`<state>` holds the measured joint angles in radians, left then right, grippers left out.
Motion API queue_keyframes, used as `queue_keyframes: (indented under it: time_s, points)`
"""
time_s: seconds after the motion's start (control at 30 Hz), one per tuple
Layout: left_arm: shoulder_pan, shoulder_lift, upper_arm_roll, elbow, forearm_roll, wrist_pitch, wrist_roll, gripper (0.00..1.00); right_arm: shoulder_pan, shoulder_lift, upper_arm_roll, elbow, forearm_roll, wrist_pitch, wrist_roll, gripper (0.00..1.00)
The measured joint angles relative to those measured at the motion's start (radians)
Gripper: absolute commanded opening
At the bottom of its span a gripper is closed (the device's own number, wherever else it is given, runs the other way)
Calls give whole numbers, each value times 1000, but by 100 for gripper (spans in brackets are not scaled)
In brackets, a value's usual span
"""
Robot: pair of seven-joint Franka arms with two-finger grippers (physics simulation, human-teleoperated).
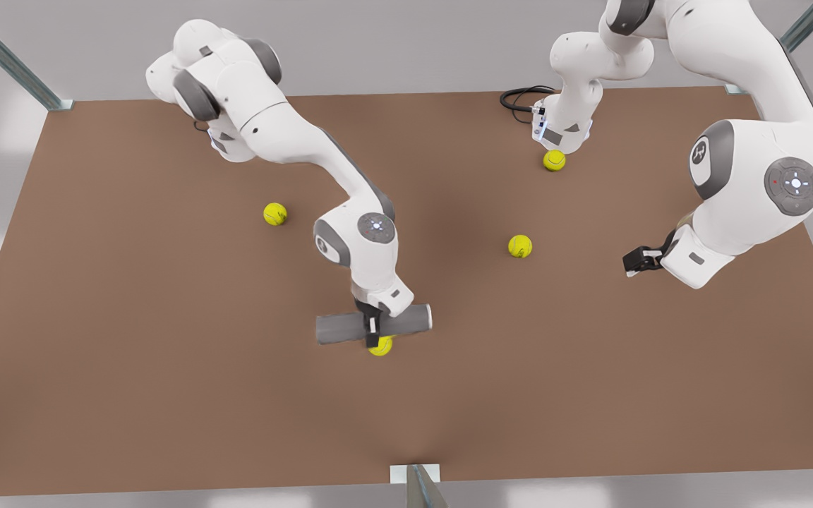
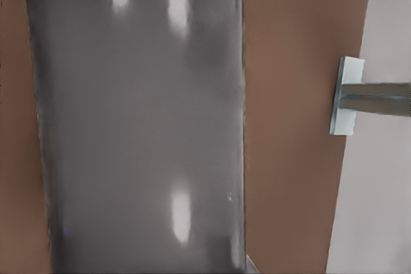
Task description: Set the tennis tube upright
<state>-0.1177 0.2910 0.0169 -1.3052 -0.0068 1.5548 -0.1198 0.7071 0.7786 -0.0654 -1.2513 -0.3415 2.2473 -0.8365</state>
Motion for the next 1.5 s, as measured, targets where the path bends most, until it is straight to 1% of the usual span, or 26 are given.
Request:
queue_keyframes:
  time_s: [0.1, 0.3, 0.43, 0.5, 0.7, 0.93, 0.97, 1.0, 1.03, 1.33, 1.43, 1.5]
  points:
    - [0, 0, 0, -1, 0, 0, -3, 100, 59, 33, -2, 33, -8, 34, -33, 58]
    - [-1, 0, -1, 0, 0, 0, -7, 100, 135, 39, -1, 28, 36, 42, -12, 58]
    - [-4, 1, -1, 0, 0, 1, -9, 100, 151, 65, -8, 35, 168, 30, 23, 58]
    - [-8, 2, -2, 0, 0, 1, -10, 100, 152, 99, -13, 56, 225, 31, 44, 58]
    - [-10, 2, -2, 0, 0, 1, -14, 100, 198, 243, -20, 226, 296, 42, 96, 58]
    - [-27, 2, -2, -1, 1, 0, -29, 100, 203, 308, -19, 252, 311, 91, 140, 58]
    - [-30, 2, -2, -1, 2, 0, -31, 100, 204, 312, -19, 252, 312, 96, 145, 60]
    - [-32, 2, -2, -1, 2, 0, -32, 100, 208, 317, -19, 252, 312, 101, 150, 67]
    - [-33, 2, -2, -1, 2, 0, -34, 100, 210, 321, -19, 251, 310, 106, 157, 100]
    - [-35, 4, -2, 0, 3, 1, -50, 100, 224, 318, -34, 252, 303, 133, 209, 100]
    - [-37, -4, -2, 2, 2, -1, -55, 100, 225, 233, -29, 244, 304, 109, 221, 100]
    - [-42, -6, -16, 3, 2, -3, -64, 100, 219, 115, -29, 243, 316, 33, 228, 100]
